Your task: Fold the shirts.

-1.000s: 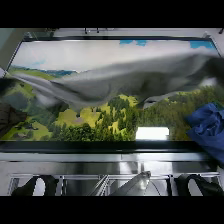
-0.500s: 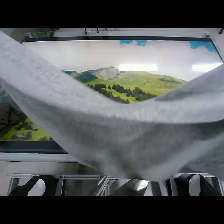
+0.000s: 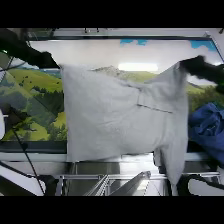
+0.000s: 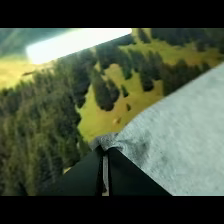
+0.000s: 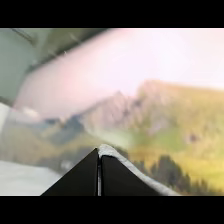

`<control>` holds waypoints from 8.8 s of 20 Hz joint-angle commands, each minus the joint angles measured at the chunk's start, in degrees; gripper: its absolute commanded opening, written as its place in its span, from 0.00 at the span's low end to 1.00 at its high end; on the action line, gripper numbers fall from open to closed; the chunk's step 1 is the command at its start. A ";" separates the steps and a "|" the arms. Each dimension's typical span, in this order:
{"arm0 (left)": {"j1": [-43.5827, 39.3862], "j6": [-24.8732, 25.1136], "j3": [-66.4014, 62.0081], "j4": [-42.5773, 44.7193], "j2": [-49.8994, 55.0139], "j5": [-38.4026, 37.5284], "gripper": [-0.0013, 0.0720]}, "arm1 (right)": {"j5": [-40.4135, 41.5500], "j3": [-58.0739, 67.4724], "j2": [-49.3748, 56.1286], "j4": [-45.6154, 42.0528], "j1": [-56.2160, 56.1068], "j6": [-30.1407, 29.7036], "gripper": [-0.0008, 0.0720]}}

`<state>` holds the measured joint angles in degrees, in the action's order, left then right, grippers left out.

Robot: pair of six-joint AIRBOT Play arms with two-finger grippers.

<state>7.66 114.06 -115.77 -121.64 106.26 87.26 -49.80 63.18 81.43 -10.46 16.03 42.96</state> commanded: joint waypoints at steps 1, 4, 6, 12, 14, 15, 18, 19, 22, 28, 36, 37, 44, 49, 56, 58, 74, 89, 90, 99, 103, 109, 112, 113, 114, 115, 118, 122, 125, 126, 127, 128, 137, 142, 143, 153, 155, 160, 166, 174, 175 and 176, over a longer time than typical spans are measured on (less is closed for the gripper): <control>1.68 0.13 -0.15 1.62 10.93 -4.72 0.05 | 3.04 5.79 17.86 3.39 -6.19 -2.32 0.12; 4.11 -1.03 -0.17 1.55 11.13 -3.93 0.81 | 1.70 10.69 19.04 3.82 -4.76 -0.90 0.65; 6.32 -3.32 -0.15 1.62 9.16 -1.55 0.99 | -0.46 12.94 15.78 2.80 -1.42 1.46 0.64; 11.65 -9.79 17.92 -4.59 -2.67 7.96 0.99 | -14.71 9.68 3.41 -26.05 9.92 17.77 0.48; 11.19 -8.44 36.11 -4.02 -10.97 6.69 0.88 | -17.77 1.70 -0.20 -29.07 12.46 17.57 0.48; 11.06 -8.59 45.44 -4.07 -15.28 5.05 0.89 | -17.49 -3.87 -2.47 -28.87 13.29 16.81 0.48; 11.04 -9.66 70.34 -6.10 -28.11 1.09 0.89 | -11.72 -17.77 -8.41 -29.00 13.55 16.68 0.50; 11.06 -11.04 76.39 -5.97 -31.36 -0.52 0.89 | -11.02 -20.13 -9.53 -29.00 13.55 16.96 0.59; 11.06 -13.22 89.46 -6.12 -38.14 -3.67 0.89 | -11.78 -23.69 -10.91 -28.98 13.18 20.22 0.61; 11.06 -13.22 94.82 -6.10 -47.54 -4.85 0.89 | -11.85 -25.31 -10.93 -46.77 20.09 32.63 0.48; 11.06 -13.79 94.84 -5.95 -49.48 -8.09 0.88 | -9.35 -25.59 -10.91 -44.89 29.07 29.35 0.48; 11.06 -14.14 94.84 -5.55 -49.48 -8.07 0.88 | -9.53 -25.62 -10.91 -44.15 29.07 28.81 0.48; 11.06 -18.73 94.84 0.02 -46.86 -9.44 0.88 | -10.27 -25.64 -10.91 -42.16 28.76 27.56 0.48; 11.06 -8.39 94.82 -12.50 -35.52 -11.17 0.88 | -12.20 -25.64 -10.93 -39.34 28.76 25.79 0.48; 11.06 -2.56 94.68 -13.51 -27.96 -13.73 0.21 | -14.10 -25.70 -10.78 -39.17 27.56 25.75 0.74; 11.06 -2.43 94.68 -13.55 -29.79 -15.32 0.11 | -14.05 -25.70 -10.01 -39.23 23.61 25.11 0.74; 11.06 -2.03 84.32 -12.92 -30.14 -9.86 0.05 | -14.84 -24.57 -5.92 -38.82 21.66 25.77 0.73; 11.06 -2.01 82.95 -12.92 -31.15 -9.68 0.05 | -16.11 -26.95 -2.01 -39.17 20.98 22.95 0.73; 11.06 -2.01 82.95 -12.90 -31.15 -9.66 0.05 | -17.00 -26.95 -1.51 -39.08 19.65 22.97 0.73; 11.08 6.88 80.02 -24.76 -37.05 0.02 0.05 | -42.80 -26.93 -10.45 -8.17 16.00 6.88 0.04; 12.98 17.94 64.61 -47.21 -52.00 12.15 0.05 | -51.63 -24.33 -32.33 33.94 17.84 -10.91 0.04; 27.54 11.06 27.78 -49.99 -65.29 12.41 0.05 | -26.97 -10.36 -58.45 39.28 25.81 -12.11 0.04; 32.74 11.39 15.21 -46.01 -63.12 12.22 0.05 | -12.20 -2.71 -62.38 27.45 28.68 -15.08 0.04; 32.57 10.73 13.84 -44.28 -60.83 12.09 0.05 | -8.37 -1.36 -61.94 21.92 28.87 -14.16 0.04; 31.95 10.29 14.10 -43.41 -58.07 12.26 0.05 | -6.73 -1.16 -60.50 18.45 28.85 -12.98 0.04; 30.88 10.03 15.78 -43.32 -55.56 12.87 0.05 | -8.13 -1.18 -57.94 15.89 28.81 -11.72 0.04; 25.97 9.84 25.64 -43.23 -46.56 16.92 0.05 | -21.66 -3.91 -45.66 15.19 27.21 -8.92 0.04; 17.14 13.00 39.52 -37.00 -32.87 15.19 0.05 | -22.51 -12.22 -27.80 12.50 14.25 -11.82 0.04; 12.09 16.59 44.44 -32.46 -19.47 9.18 0.05 | -12.41 -15.45 -12.41 12.63 4.13 -16.90 0.04; 11.63 16.59 44.33 -32.50 -14.86 7.26 0.05 | -8.94 -15.19 -7.23 14.19 1.99 -18.78 0.04; 11.58 16.46 42.95 -33.03 -9.94 6.08 0.05 | -6.75 -14.25 -2.27 16.31 0.98 -20.15 0.04; 11.58 14.86 40.11 -33.03 -4.55 5.68 0.05 | -5.86 -12.50 2.08 17.42 0.83 -20.52 0.03; 11.10 7.63 18.51 -30.93 10.34 4.83 0.04 | -7.63 -1.46 14.05 12.44 2.25 -10.56 0.03; 11.67 1.57 17.97 -24.57 10.32 12.17 0.04 | -19.52 -1.46 13.64 -9.94 6.27 7.89 0.03; 11.65 -0.02 17.97 -21.35 10.32 12.76 0.04 | -21.33 -1.46 13.53 -13.62 7.30 9.55 0.03; 11.63 -0.96 29.88 -13.84 10.32 13.84 0.04 | -22.34 -1.57 13.73 -29.90 10.75 16.04 0.03; 11.61 -0.98 30.29 -12.76 10.34 13.88 0.04 | -22.23 -2.19 13.81 -29.90 10.25 15.87 0.03; 11.47 -1.68 30.27 -12.83 10.21 13.77 0.03 | -22.23 -3.74 14.25 -29.97 8.81 15.39 0.03; 11.67 -8.09 30.27 -12.79 9.11 17.88 0.58 | -27.17 -1.03 12.50 -33.18 9.73 16.94 0.54; 16.79 -11.43 57.59 9.66 -20.74 4.50 0.61 | -27.36 -0.46 -3.80 -34.84 17.31 17.94 0.54; 17.38 -11.28 63.82 9.46 -24.26 2.03 0.61 | -26.91 -1.03 -5.33 -34.40 17.44 17.92 0.54; 17.66 -9.94 69.81 8.70 -26.88 0.20 0.61 | -26.51 -1.64 -6.60 -33.88 17.42 17.94 0.53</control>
<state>23.83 103.04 -60.80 -117.80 89.17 94.94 -77.23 62.50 79.31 -44.64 32.34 60.69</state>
